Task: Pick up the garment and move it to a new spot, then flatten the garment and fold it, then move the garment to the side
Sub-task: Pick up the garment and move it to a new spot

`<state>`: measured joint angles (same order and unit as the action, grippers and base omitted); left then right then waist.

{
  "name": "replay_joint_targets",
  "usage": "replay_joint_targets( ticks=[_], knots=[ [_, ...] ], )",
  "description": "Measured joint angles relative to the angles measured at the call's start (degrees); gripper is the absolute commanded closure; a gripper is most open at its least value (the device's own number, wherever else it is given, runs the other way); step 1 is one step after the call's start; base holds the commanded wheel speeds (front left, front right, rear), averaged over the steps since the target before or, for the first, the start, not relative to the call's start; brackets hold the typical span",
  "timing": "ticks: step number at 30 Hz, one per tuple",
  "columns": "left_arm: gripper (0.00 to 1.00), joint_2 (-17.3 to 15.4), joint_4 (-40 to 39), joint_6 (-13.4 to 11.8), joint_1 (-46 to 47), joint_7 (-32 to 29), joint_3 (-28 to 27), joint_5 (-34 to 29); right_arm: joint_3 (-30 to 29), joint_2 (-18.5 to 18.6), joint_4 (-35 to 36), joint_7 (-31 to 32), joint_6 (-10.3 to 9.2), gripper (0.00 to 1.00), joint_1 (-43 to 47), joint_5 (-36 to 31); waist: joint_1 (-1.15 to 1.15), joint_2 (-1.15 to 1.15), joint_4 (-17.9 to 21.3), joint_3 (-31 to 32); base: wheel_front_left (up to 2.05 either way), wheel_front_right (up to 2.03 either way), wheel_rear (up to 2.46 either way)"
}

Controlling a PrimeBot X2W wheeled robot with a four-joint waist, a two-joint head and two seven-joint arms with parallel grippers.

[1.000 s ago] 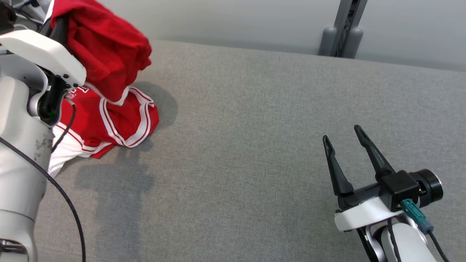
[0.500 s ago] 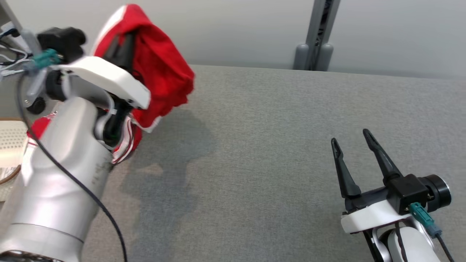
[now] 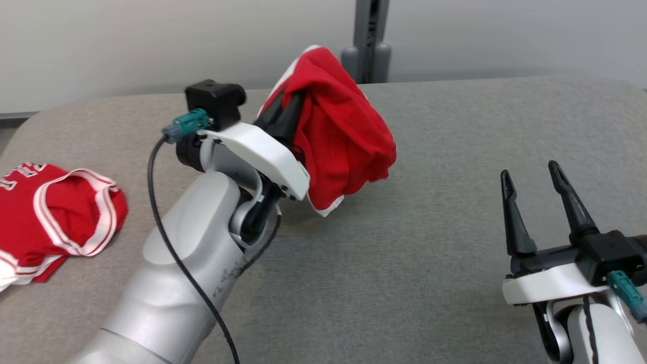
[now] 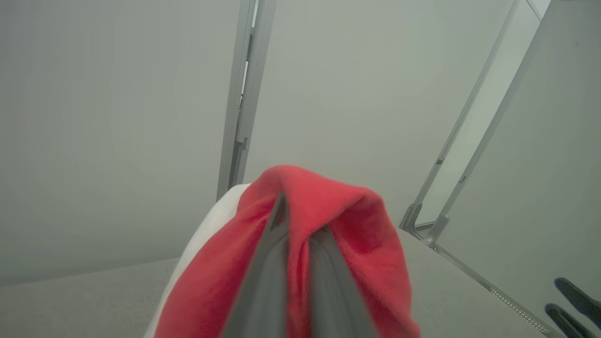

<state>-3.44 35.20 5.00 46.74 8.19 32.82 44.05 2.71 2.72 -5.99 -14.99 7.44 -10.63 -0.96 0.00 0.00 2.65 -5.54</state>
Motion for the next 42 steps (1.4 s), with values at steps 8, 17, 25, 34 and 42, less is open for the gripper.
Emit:
replay_joint_targets(
  ticks=[8, 17, 25, 34, 42],
  knots=[
    [1.0, 0.7, -4.9, -3.9, -0.8, 1.6, 11.2, 6.8, -1.7, 0.0, 0.6, 0.0, 0.0, 0.0, -1.5, 0.7, 0.0, 0.0, 7.1, -2.6, 0.0, 0.0, 0.0],
    [1.0, 0.8, -4.5, -8.7, 1.8, 4.6, 20.4, 11.9, -1.9, 0.0, 1.3, 0.0, 0.0, 0.0, -2.1, 2.1, 0.0, 0.0, 12.3, -6.3, 0.0, 0.0, 0.0],
    [1.0, 0.7, 5.3, -11.1, 4.3, 6.4, 22.9, 9.6, -1.2, 0.0, 1.6, 0.0, 0.0, 0.0, -2.9, 3.0, 0.0, 0.0, 13.9, -9.2, 0.0, 0.0, 0.0],
    [1.0, 0.7, 14.2, -13.2, 6.4, 6.8, 24.9, 5.3, 0.7, 0.0, 1.6, 0.0, 0.0, 0.0, -4.1, 3.9, 0.0, 0.0, 14.9, -11.5, 0.0, 0.0, 0.0],
    [0.0, 0.7, 18.1, -13.1, 6.4, 6.9, 24.9, 3.4, 1.1, 0.0, 1.4, 0.0, 0.0, 0.0, -4.4, 4.1, 0.0, 0.0, 14.3, -12.0, 0.0, 0.0, 0.0]
  ],
)
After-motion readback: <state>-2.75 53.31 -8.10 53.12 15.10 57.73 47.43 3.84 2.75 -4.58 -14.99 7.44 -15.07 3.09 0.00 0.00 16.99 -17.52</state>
